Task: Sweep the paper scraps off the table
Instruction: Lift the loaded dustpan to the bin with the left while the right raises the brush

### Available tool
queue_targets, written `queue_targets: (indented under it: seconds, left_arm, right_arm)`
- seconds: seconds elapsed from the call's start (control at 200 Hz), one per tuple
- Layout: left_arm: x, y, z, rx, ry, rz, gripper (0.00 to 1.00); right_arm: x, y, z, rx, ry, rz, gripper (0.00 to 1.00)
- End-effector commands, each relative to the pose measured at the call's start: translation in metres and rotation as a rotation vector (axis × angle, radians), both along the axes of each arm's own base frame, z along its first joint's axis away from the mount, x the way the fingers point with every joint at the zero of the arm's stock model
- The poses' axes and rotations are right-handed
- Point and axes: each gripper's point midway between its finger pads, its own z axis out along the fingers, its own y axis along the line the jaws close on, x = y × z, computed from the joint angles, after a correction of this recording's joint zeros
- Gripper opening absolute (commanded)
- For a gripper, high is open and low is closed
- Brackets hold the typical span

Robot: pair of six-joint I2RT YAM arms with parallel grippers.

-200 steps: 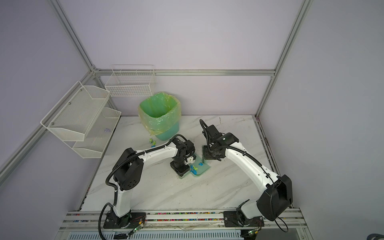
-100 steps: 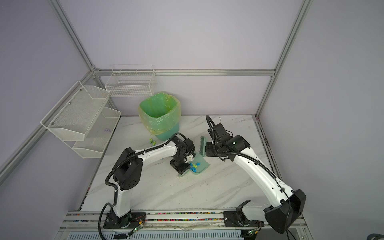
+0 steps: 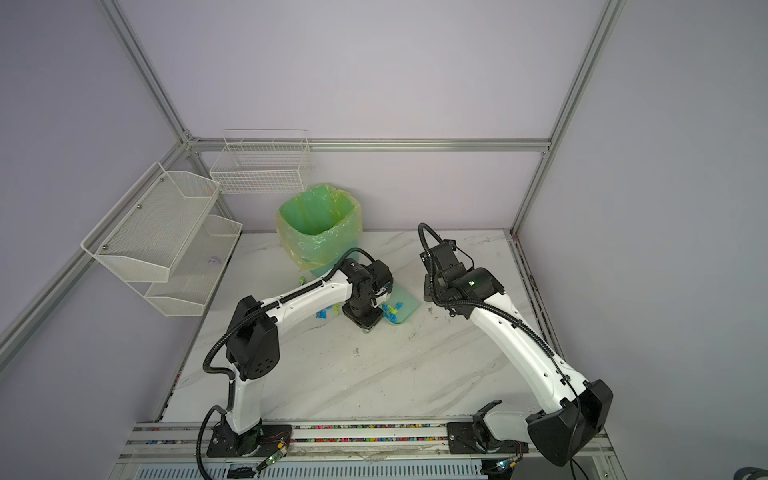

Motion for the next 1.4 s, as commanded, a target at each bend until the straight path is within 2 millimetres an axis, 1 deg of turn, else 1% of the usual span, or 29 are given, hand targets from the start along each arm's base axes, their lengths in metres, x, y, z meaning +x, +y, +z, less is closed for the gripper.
queue_targets:
  seconds: [0.0, 0.08, 0.24, 0.36, 0.465, 0.6, 0.67, 0.805, 0.94, 1.085, 1.315, 1.395]
  left_arm:
    - [0.020, -0.011, 0.050, -0.076, -0.112, 0.040, 0.00]
    - [0.027, -0.011, 0.062, -0.085, -0.147, 0.073, 0.00]
    - [0.042, -0.010, 0.081, -0.097, -0.200, 0.105, 0.00]
    - [0.053, -0.013, 0.096, -0.123, -0.234, 0.123, 0.00]
    - [0.063, -0.014, 0.108, -0.131, -0.282, 0.137, 0.00]
    - [0.079, -0.010, 0.123, -0.124, -0.369, 0.174, 0.00]
    - [0.088, -0.010, 0.133, -0.142, -0.410, 0.191, 0.00]
    - [0.101, -0.016, 0.150, -0.200, -0.462, 0.206, 0.00]
    - [0.116, -0.019, 0.158, -0.220, -0.503, 0.221, 0.00]
    - [0.126, -0.021, 0.166, -0.240, -0.545, 0.236, 0.00]
    - [0.133, -0.028, 0.180, -0.299, -0.582, 0.251, 0.00]
    - [0.137, -0.024, 0.188, -0.311, -0.602, 0.279, 0.00]
  right_arm:
    - [0.004, -0.019, 0.021, -0.037, -0.079, -0.043, 0.00]
    - [0.002, -0.024, 0.017, -0.041, -0.073, -0.043, 0.00]
    - [-0.002, -0.023, 0.005, -0.039, -0.047, -0.014, 0.00]
    - [-0.002, -0.017, 0.000, -0.015, -0.046, 0.007, 0.00]
    - [-0.001, -0.013, -0.009, -0.002, -0.032, 0.021, 0.00]
    - [-0.001, -0.004, -0.018, 0.023, -0.013, 0.058, 0.00]
    - [0.000, -0.004, -0.021, 0.019, -0.007, 0.060, 0.00]
    - [0.002, -0.008, -0.025, -0.010, -0.001, 0.046, 0.00]
    - [0.003, -0.008, -0.033, -0.022, 0.014, 0.048, 0.00]
    - [0.006, -0.009, -0.040, -0.035, 0.030, 0.045, 0.00]
    - [0.012, -0.009, -0.040, -0.034, 0.029, 0.051, 0.00]
    - [0.013, -0.009, -0.042, -0.030, 0.029, 0.052, 0.00]
